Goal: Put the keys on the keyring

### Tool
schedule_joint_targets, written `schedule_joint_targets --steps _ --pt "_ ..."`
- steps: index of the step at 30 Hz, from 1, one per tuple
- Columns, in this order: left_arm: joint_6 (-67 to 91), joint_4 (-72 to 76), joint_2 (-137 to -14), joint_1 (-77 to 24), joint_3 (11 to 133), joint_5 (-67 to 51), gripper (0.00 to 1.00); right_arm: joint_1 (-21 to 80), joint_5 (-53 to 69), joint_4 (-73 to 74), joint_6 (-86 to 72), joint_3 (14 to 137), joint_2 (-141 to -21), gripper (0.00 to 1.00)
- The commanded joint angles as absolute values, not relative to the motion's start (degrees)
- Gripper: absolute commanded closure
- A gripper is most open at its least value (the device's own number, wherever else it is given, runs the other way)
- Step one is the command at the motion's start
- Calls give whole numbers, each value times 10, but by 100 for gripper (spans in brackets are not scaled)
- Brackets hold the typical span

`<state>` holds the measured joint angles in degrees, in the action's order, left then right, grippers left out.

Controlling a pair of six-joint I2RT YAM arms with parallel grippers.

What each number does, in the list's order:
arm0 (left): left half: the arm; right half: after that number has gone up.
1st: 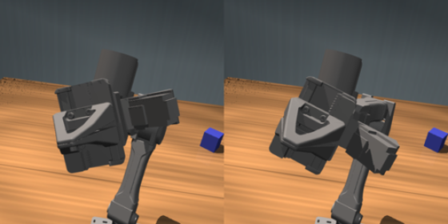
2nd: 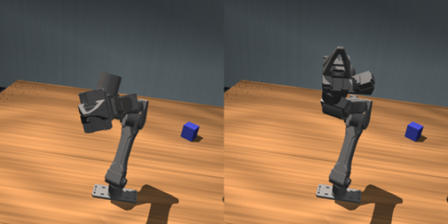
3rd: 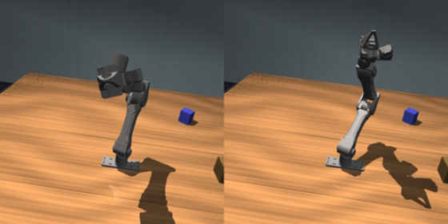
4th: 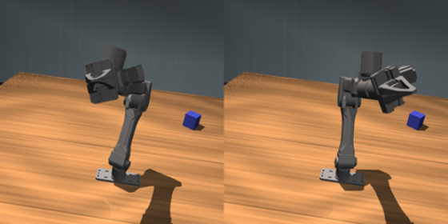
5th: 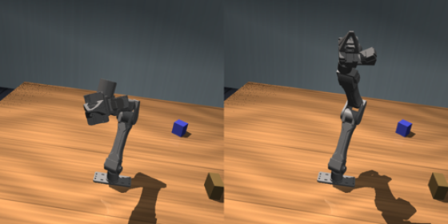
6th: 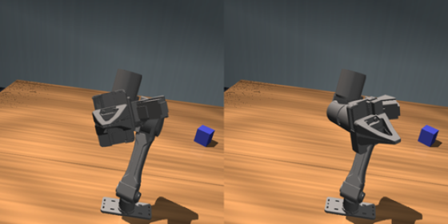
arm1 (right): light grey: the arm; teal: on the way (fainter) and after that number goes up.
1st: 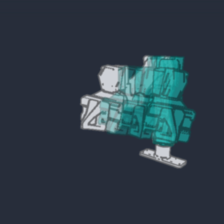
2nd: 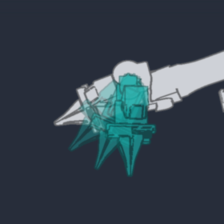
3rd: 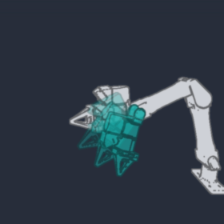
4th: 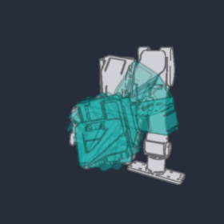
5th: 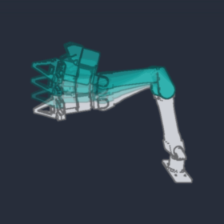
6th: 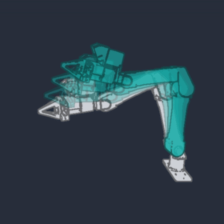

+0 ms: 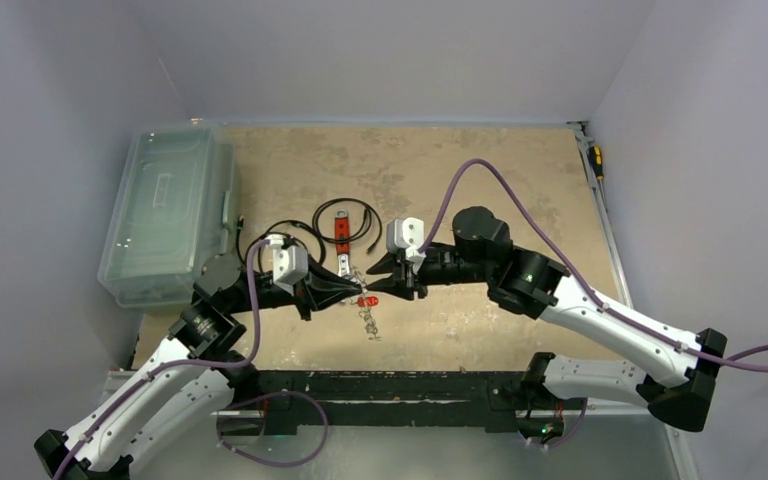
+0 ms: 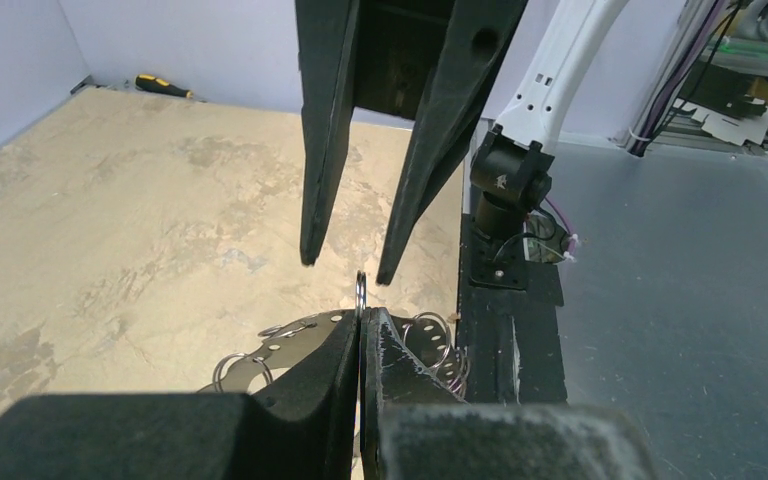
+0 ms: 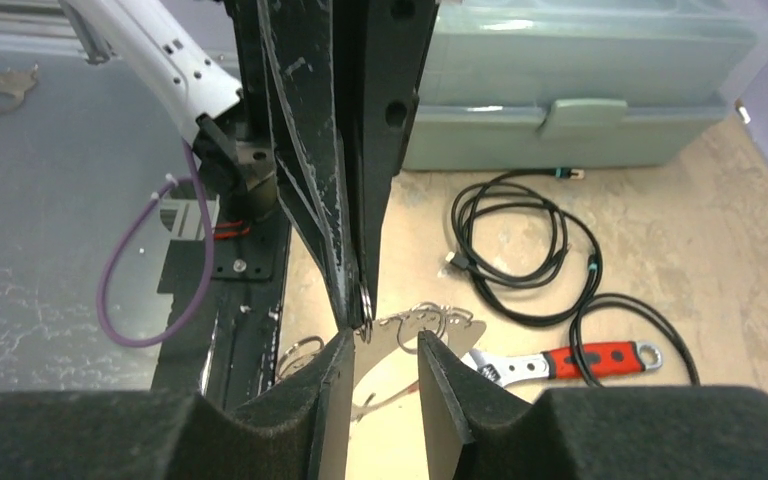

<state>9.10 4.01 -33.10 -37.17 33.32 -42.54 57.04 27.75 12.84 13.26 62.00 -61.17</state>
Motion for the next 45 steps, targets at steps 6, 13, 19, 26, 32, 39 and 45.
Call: schedule_joint_targets --steps 6,13,19,26,32,39,45 --pt "109 86 -338 -376 349 -445 100 570 277 161 157 651 -627 69" --pt "110 86 -339 -376 348 -443 100 570 292 165 162 667 -625 68" --pt "110 87 -340 -377 349 -444 100 570 294 152 159 662 -621 65" --pt "113 90 -340 -377 347 -445 100 570 297 154 158 670 -636 70" --pt "113 90 -340 -377 347 -445 100 570 302 157 157 678 -641 76" --pt "117 91 -345 -377 347 -445 100 570 308 162 158 683 -648 79" --pt "119 92 -345 -377 347 -445 100 570 312 164 159 676 -653 95"
